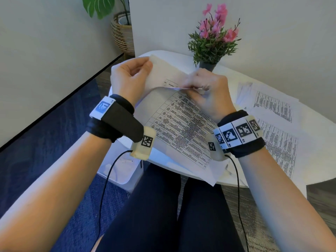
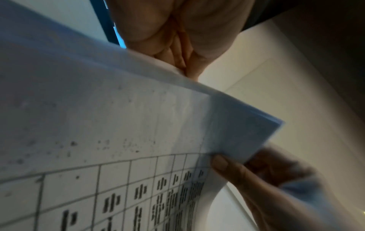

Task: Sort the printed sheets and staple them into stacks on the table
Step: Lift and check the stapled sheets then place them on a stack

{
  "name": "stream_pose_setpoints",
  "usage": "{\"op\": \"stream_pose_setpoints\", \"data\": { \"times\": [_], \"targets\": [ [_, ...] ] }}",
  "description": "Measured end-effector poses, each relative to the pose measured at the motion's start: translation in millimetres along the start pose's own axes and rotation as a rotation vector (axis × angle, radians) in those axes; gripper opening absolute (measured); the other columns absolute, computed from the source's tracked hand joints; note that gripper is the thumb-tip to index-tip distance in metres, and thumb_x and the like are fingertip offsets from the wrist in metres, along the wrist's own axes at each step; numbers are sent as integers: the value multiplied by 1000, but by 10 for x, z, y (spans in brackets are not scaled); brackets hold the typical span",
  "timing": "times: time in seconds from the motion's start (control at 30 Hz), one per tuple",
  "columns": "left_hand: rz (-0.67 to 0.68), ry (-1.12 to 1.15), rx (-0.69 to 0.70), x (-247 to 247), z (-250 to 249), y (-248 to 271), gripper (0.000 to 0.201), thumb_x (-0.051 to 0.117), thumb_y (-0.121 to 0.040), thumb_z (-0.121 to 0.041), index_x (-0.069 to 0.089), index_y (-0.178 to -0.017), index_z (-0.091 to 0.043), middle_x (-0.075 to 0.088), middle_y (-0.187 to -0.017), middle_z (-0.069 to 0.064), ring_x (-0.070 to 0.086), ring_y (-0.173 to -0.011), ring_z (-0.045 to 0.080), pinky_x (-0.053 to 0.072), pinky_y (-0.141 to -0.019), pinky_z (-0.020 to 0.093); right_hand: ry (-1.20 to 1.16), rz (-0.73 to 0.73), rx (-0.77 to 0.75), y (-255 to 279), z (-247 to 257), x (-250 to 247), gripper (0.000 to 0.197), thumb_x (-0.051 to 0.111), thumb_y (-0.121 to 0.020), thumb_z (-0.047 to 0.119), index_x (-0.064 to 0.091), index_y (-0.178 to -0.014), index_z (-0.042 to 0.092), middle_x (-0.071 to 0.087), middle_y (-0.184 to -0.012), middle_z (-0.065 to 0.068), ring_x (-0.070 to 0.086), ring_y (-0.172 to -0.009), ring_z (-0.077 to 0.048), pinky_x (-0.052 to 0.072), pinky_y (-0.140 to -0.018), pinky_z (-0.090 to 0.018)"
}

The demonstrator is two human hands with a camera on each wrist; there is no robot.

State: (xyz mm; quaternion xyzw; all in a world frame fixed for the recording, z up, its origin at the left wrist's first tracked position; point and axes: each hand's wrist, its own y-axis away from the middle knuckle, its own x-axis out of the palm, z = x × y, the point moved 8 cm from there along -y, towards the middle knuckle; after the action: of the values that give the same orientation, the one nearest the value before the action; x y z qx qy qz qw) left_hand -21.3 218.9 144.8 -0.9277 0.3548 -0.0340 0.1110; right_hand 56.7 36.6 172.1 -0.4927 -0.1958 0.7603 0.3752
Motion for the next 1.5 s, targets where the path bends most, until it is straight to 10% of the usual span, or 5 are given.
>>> {"op": "stream_pose_setpoints", "data": {
  "times": [0.33, 0.47, 0.83, 1.13, 1.5],
  "targets": [
    [137, -17, 68, -44, -25, -87, 24, 68, -84, -12, 53, -90, -30, 66, -105, 18, 68, -84, 20, 55, -64, 31, 16, -30, 16, 70, -119, -88, 12, 64, -85, -1, 73, -91, 3, 67, -87, -10, 63, -81, -20, 49, -76, -23],
    [306, -207, 89, 67, -34, 38, 32, 57, -84, 0, 69, -76, -28, 67, -81, -5, 57, -71, 17, 49, -70, 28, -23, -85, 61, 69, -172, -72, 15, 62, -85, -2, 73, -95, 1, 69, -86, -12, 64, -80, -21, 50, -78, -23],
    [451, -457, -12, 73, 125, 173, 33, 54, -93, -8, 62, -121, -25, 62, -121, -9, 65, -97, 11, 53, -84, 23, 73, -291, 294, 131, -489, -266, 13, 68, -81, 13, 74, -91, 7, 71, -86, -6, 63, -76, -15, 51, -74, -23],
    [-21, -506, -1, -641, 223, -243, 34, 56, -91, -12, 61, -124, -20, 64, -117, -3, 62, -100, 10, 49, -97, 33, 164, -378, 454, 385, -911, -396, 13, 64, -80, 4, 75, -87, 4, 68, -82, -5, 59, -72, -11, 44, -70, -4],
    [-267, -429, 233, -866, -170, -192, 46, 43, -89, -8, 49, -126, -34, 62, -106, -7, 60, -86, 1, 50, -81, 17, 295, 50, 831, 555, -1429, 579, 43, 36, -90, -9, 44, -131, 2, 54, -120, -23, 53, -109, -36, 44, -91, -43]
  ]
}}
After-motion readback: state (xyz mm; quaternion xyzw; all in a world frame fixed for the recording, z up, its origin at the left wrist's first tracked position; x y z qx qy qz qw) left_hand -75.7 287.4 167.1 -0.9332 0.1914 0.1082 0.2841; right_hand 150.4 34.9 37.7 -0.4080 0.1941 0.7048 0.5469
